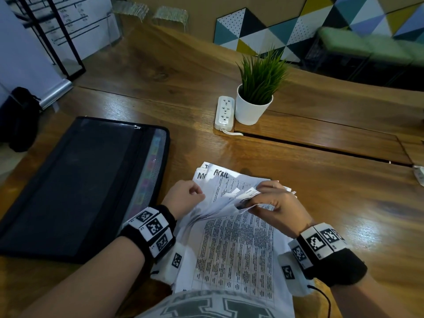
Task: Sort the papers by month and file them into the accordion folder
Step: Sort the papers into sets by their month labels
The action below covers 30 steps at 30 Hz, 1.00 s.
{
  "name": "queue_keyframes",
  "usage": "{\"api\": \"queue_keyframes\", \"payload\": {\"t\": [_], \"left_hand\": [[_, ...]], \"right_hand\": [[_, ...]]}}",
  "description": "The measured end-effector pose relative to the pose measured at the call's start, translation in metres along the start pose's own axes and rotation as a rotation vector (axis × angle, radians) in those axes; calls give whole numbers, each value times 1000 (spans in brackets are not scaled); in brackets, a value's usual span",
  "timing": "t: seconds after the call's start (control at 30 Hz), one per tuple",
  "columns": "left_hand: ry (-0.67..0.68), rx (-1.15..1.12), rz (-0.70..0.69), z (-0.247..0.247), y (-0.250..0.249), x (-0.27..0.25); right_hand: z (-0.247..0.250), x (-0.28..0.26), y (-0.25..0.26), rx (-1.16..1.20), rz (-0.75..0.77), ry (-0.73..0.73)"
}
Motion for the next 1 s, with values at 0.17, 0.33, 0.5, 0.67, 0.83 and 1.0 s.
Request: {"api": "queue_keyframes", "payload": {"t": [0.17, 0.33, 0.5, 0.67, 0.83, 1.0], "left_hand": [[-33, -28, 50, -3, -10, 6], [70, -159, 67, -11, -15, 15], [-18, -283, 18, 3, -10, 13], [-49, -456, 7, 4, -13, 1], [14, -495, 11, -6, -19, -3], [-26, -482, 21, -2, -18, -2]], "right_hand": [[0, 0, 2, 30, 2, -5], [-3, -1, 4, 32, -41, 81], [6, -4, -5, 93, -31, 29], [9, -6, -7, 77, -41, 31], [1, 1, -3, 32, -37, 61], [-2, 0, 2, 17, -29, 69]]}}
Point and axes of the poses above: each hand's wrist, its own x-axis towards the middle knuckle, its own z-axis out of the back of the hand, y = z × x, the point moved 8 cm from there along x, towards the middle knuckle, and after that the axes turned 13 degrees about -z, right-handed, at the moved point
